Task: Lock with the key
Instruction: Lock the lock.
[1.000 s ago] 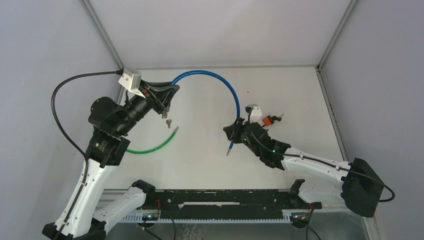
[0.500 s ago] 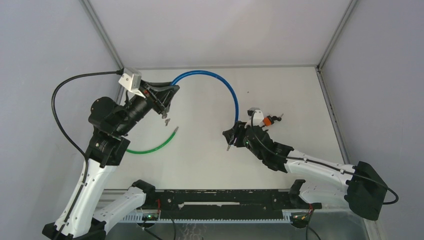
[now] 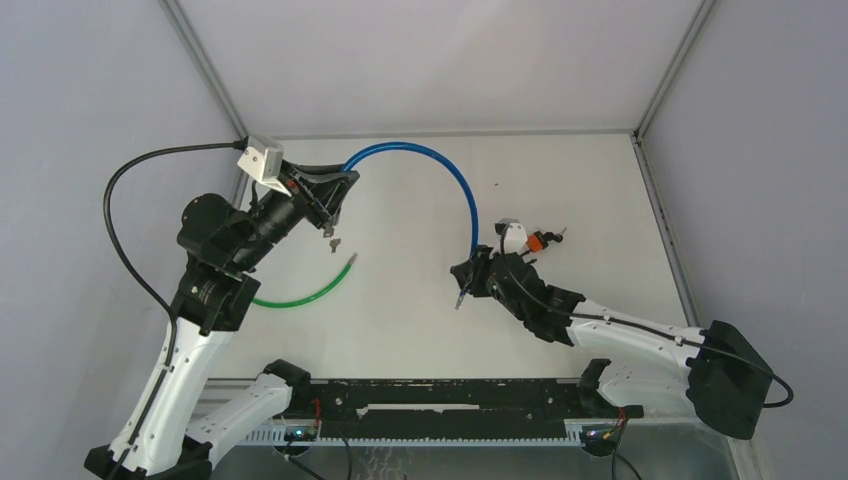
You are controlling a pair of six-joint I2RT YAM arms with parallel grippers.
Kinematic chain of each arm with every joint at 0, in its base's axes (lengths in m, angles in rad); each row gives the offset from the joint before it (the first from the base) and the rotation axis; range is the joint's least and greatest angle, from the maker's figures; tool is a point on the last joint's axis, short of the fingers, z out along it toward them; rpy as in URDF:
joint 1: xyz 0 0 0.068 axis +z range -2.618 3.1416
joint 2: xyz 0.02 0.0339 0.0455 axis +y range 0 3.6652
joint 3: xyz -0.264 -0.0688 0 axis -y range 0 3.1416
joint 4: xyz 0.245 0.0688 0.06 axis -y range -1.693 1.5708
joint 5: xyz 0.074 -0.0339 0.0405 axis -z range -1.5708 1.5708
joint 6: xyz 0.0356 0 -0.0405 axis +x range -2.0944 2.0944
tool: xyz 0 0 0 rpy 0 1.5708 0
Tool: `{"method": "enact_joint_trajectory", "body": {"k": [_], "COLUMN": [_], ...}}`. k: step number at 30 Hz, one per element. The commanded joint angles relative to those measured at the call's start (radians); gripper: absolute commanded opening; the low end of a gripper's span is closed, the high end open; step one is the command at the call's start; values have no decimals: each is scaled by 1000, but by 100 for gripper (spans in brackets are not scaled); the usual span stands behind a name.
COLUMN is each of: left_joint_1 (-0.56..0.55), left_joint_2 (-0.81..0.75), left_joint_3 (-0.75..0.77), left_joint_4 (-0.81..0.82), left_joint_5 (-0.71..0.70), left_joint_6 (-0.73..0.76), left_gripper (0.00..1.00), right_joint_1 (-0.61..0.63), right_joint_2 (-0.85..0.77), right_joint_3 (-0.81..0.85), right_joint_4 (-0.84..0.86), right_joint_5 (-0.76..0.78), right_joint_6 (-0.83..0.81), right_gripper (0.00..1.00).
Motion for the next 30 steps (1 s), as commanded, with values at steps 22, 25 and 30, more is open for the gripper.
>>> {"method": "enact_joint_trajectory", "body": {"k": [22, 25, 30], "left_joint_1": [-54, -78, -108], "left_joint_2": [-168, -163, -165], "left_joint_3": [-408, -440, -498], "left_joint_4": [675, 724, 814], "left_joint_5": [119, 122, 81], "left_joint_6": [-333, -348, -357], "left_gripper": [0, 0, 0], "right_joint_1": [-312, -311, -289], "right_joint_2": [-376, -357, -353], "right_joint_3": [-107, -96, -79], "right_joint_4": [766, 811, 817], "right_joint_5": [-791, -792, -686], "right_joint_6": [194, 220, 247], "right_gripper": [0, 0, 0]}}
